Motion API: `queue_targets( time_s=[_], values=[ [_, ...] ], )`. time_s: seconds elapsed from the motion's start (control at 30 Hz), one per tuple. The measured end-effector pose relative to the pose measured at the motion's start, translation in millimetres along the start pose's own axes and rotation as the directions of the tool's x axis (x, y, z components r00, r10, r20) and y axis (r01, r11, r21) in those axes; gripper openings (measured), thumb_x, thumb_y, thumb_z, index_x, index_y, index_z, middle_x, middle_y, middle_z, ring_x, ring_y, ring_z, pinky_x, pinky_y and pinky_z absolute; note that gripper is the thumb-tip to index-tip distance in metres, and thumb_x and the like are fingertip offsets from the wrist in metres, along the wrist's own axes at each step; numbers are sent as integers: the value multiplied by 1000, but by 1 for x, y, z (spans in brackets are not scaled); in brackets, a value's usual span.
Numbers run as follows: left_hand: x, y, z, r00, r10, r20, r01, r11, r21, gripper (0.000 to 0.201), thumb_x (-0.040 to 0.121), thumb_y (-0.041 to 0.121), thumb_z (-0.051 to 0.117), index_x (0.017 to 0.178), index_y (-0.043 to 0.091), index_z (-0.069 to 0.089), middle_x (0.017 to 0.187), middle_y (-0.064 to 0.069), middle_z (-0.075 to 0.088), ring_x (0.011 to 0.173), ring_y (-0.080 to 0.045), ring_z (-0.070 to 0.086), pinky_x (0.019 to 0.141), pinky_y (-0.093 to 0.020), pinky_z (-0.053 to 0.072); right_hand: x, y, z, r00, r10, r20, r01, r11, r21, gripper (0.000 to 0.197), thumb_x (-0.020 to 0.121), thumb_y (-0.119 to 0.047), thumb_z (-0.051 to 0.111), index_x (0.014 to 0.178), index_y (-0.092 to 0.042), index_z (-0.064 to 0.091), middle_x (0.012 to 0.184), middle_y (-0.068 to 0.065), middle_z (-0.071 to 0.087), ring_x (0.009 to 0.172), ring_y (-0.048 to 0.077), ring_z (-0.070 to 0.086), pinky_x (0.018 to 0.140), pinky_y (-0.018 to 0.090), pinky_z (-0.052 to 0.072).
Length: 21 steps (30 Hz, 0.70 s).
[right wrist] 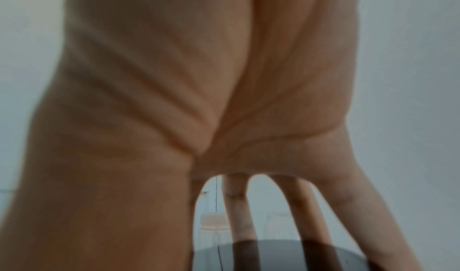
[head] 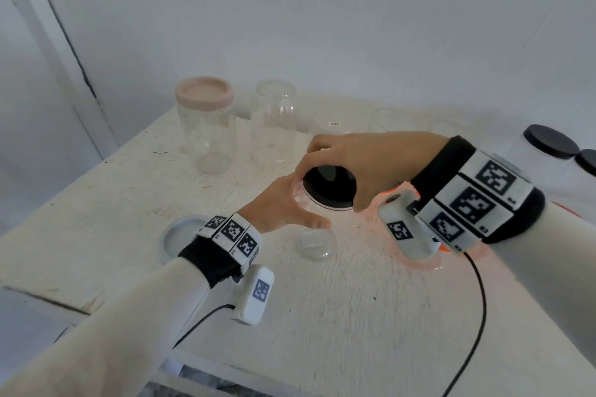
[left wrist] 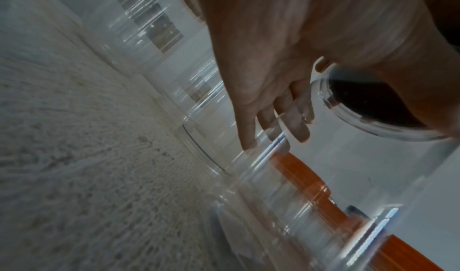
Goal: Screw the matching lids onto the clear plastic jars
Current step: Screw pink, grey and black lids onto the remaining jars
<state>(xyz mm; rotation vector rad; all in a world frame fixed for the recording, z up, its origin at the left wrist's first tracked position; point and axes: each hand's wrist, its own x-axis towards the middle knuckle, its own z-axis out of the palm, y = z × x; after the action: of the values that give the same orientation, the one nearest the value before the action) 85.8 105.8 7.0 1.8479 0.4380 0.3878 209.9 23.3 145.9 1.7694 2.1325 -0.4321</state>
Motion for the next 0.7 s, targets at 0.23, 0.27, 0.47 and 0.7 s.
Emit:
queue_targets(
  time_s=[0.23, 0.27, 0.47, 0.7],
  values=[
    [0, 1, 0, 1000, 6, 1, -6, 1000, 18, 66, 66, 18, 83, 113, 43, 44, 111, 24, 56, 102, 21, 48, 85, 0, 38, 0, 5, 2, 1000, -11, -6, 12, 1000, 26, 82, 65, -13, 79, 131, -41, 38, 127, -10, 33, 109, 17, 43, 85, 36, 48],
    [-1, 1, 1, 1000, 8, -1, -8, 1000, 19, 66, 66, 18, 83, 114, 42, 44, 111, 24, 56, 102, 21, 48, 85, 0, 38, 1, 4, 2, 1000, -9, -11, 9, 1000, 18, 82, 65, -15, 80, 131, -41, 38, 126, -10, 34, 108, 17, 43, 85, 36, 48],
    [-3, 1, 5, 999, 19, -46, -20, 1000, -12, 65, 65, 14, 83, 112, 41, 47, 112, 21, 58, 105, 17, 50, 85, -1, 38, 4, 3, 0, 998, 27, -64, -28, 999, -18, 81, 61, -32, 83, 128, -43, 40, 117, -8, 43, 105, 16, 44, 86, 35, 47],
    [-5, 0, 9, 994, 39, -99, -45, 998, -50, 65, 63, 11, 84, 109, 40, 50, 104, 23, 63, 102, 15, 53, 85, -2, 39, 4, 0, 1, 985, 94, -141, -91, 995, 29, 70, 56, -49, 80, 119, -40, 48, 100, -6, 51, 93, 15, 52, 77, 34, 51]
  ],
)
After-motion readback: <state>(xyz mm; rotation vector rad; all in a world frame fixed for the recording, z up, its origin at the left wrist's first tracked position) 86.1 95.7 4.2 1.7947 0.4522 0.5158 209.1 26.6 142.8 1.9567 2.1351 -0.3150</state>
